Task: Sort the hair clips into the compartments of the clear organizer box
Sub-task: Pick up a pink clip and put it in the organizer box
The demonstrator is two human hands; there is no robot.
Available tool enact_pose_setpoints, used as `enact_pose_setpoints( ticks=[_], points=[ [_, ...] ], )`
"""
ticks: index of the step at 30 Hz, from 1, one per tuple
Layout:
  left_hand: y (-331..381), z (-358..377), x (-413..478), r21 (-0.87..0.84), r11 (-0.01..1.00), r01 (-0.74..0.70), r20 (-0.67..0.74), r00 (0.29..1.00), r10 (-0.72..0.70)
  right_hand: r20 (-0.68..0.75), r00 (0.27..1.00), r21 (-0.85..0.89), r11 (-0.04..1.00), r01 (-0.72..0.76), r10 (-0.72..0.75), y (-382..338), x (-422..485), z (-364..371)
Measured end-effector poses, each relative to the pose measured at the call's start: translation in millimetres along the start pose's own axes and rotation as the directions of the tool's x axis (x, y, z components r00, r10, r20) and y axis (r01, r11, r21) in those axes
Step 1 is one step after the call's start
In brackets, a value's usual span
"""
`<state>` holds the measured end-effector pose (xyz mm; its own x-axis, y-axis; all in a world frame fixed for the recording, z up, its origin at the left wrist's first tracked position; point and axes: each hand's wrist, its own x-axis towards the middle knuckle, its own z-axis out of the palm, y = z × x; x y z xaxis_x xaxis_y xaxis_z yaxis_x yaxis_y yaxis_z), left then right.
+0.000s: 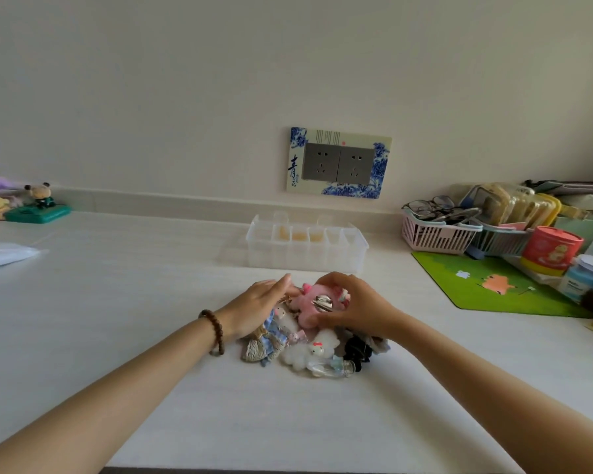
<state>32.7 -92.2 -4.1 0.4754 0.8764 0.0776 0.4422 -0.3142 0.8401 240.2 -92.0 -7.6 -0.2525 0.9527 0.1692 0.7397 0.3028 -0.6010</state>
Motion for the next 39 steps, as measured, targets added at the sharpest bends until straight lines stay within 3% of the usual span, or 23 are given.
enact_pose_setpoints(
  ticks=[4, 6, 10, 15, 19, 23, 26, 29, 33, 36, 39],
  points=[
    [7.9, -6.2, 6.8, -0.132, 0.991, -0.036, -0.004, 0.999, 0.036, -0.051, 0.998, 0.364, 0.931, -0.005, 0.025, -8.6, 8.5, -13.2],
    [14.4, -11.8, 12.9, -0.231, 0.971, -0.066, -0.008, 0.998, 0.066, -0.051, 0.999, 0.460, 0.888, 0.021, 0.003, -19.1, 16.8, -23.3],
    [29.3, -29.1, 30.2, -0.370, 0.927, -0.061, -0.099, 0.995, 0.026, 0.004, 0.995, 0.386, 0.918, 0.092, -0.101, -35.7, 41.8, -41.2],
    [31.1, -61.2, 59.3, -0.383, 0.922, -0.061, -0.162, 0.987, -0.002, 0.044, 0.983, 0.366, 0.919, 0.148, -0.176, -45.5, 83.4, -50.8],
    [19.3, -86.6, 83.1, -0.488, 0.872, -0.040, -0.165, 0.985, -0.048, -0.052, 0.959, 0.348, 0.895, 0.279, -0.279, -45.7, 113.6, -48.2],
    [8.7, -106.3, 98.0, -0.507, 0.861, 0.041, -0.159, 0.977, -0.140, -0.198, 0.881, 0.060, 0.892, 0.449, -0.430, -49.5, 136.3, -40.0],
    [4.2, -116.7, 105.3, -0.386, 0.922, 0.016, -0.223, 0.969, -0.110, -0.267, 0.930, 0.241, 0.917, 0.317, -0.251, -54.6, 151.9, -32.9],
    [-2.5, -123.7, 114.0, -0.233, 0.970, -0.062, -0.275, 0.961, -0.004, -0.078, 0.996, 0.533, 0.843, 0.075, -0.039, -54.9, 165.0, -30.1],
    [-15.6, -127.3, 126.4, -0.166, 0.980, -0.113, -0.299, 0.953, 0.059, -0.003, 1.000, 0.541, 0.841, -0.014, 0.018, -53.5, 184.1, -29.4],
    [-38.9, -129.6, 128.4, -0.107, 0.988, -0.109, -0.367, 0.928, 0.063, 0.054, 0.984, 0.509, 0.843, -0.173, 0.170, -52.2, 194.6, -36.6],
    [-72.9, -124.3, 125.4, 0.090, 0.995, -0.035, -0.173, 0.984, 0.051, 0.143, 0.959, 0.337, 0.900, -0.278, 0.243, -49.0, 200.1, -31.8]
  ],
)
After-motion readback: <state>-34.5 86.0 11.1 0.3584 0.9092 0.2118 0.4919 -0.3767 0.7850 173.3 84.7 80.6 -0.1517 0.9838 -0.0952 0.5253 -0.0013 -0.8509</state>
